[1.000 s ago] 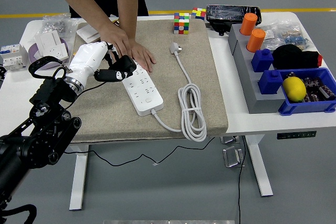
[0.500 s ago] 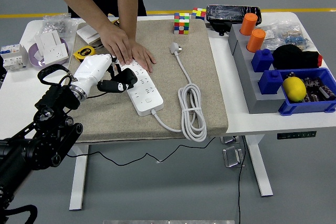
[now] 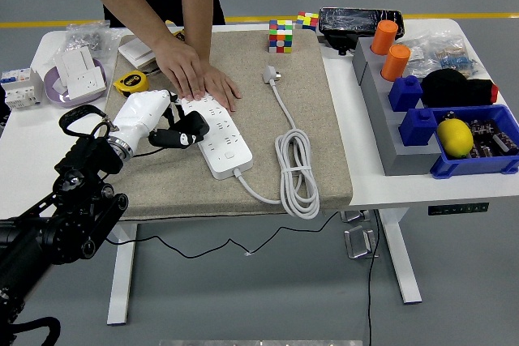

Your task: Pick up the plug,place it near the board,insert it into the board,press the button

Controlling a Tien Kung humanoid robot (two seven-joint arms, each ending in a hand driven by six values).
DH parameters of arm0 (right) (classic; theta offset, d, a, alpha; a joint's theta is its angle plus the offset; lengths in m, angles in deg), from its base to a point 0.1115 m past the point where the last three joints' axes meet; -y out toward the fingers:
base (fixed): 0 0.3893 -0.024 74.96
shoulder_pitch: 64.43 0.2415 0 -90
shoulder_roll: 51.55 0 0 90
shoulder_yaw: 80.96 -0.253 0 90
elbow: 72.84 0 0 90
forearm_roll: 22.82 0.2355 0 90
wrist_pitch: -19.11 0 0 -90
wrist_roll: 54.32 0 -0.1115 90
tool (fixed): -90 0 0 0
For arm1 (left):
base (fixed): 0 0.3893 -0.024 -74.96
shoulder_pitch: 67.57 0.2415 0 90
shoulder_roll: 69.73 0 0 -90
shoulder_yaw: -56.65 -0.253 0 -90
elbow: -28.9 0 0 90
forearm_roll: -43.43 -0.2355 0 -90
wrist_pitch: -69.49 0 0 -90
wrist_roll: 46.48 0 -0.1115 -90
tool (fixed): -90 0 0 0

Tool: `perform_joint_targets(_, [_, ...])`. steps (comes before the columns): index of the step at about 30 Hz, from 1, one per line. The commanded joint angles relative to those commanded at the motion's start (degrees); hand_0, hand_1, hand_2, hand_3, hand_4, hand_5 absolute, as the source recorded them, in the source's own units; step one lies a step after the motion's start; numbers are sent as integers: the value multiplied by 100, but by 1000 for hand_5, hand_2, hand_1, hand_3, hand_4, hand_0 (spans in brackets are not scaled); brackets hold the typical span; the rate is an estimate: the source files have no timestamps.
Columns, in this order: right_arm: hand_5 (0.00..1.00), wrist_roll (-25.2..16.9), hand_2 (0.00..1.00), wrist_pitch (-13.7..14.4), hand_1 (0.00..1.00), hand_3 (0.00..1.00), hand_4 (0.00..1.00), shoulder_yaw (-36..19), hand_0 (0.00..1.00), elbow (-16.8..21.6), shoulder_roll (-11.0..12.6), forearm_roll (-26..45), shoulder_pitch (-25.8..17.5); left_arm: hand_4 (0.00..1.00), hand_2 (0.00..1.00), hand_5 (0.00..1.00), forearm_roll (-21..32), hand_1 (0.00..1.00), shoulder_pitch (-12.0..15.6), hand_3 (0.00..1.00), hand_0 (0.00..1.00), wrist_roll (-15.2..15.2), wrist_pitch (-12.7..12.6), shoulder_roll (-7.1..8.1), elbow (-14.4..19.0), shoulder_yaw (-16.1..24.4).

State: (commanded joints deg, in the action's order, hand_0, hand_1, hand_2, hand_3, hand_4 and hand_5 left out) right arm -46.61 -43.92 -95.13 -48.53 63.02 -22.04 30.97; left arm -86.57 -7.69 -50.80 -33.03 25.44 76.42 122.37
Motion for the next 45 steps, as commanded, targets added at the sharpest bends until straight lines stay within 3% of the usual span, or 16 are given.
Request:
perform_joint_targets(13, [998,-5,818,5,841,851,998,-4,847,-1,-5,5,14,504,337,234,0,491,-59,352,606,-23,-32,-89,-256,82])
perform_joint_targets(45, [998,-7,817,32,840,851,998,5,847,10,26,-3,39,506,337,238,0,494,-79,353,606,-59,-89,-149,-471,121])
